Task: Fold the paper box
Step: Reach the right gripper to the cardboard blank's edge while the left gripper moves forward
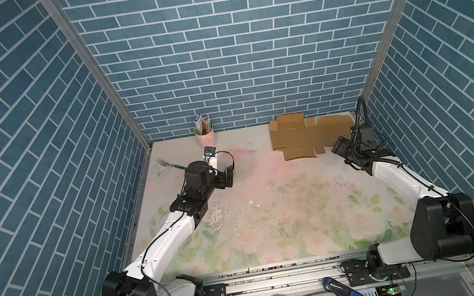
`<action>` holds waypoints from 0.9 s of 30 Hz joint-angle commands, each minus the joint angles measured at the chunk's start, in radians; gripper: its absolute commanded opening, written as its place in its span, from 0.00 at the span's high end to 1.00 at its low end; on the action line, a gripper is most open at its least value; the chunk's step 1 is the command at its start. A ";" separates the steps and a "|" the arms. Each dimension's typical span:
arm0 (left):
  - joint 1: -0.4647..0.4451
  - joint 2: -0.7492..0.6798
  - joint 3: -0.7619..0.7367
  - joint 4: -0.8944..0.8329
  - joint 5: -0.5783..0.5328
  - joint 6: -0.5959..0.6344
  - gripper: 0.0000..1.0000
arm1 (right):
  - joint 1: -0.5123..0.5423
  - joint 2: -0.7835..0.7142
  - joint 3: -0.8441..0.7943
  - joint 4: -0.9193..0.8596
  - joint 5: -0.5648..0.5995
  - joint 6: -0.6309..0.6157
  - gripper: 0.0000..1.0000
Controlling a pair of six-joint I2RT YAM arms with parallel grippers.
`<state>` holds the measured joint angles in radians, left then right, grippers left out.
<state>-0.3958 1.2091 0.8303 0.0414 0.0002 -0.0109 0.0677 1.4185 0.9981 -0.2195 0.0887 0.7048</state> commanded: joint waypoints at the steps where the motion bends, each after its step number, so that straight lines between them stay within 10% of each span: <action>1: -0.037 0.013 0.039 -0.054 0.024 0.021 0.00 | -0.014 0.044 0.038 -0.045 -0.088 0.093 0.18; 27: -0.191 0.099 0.083 -0.107 0.004 0.026 0.01 | -0.100 0.406 0.273 -0.071 -0.226 0.356 0.32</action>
<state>-0.5758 1.3006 0.8845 -0.0544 0.0120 0.0120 -0.0265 1.8111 1.2411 -0.3073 -0.1276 0.9443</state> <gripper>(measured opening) 0.995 0.680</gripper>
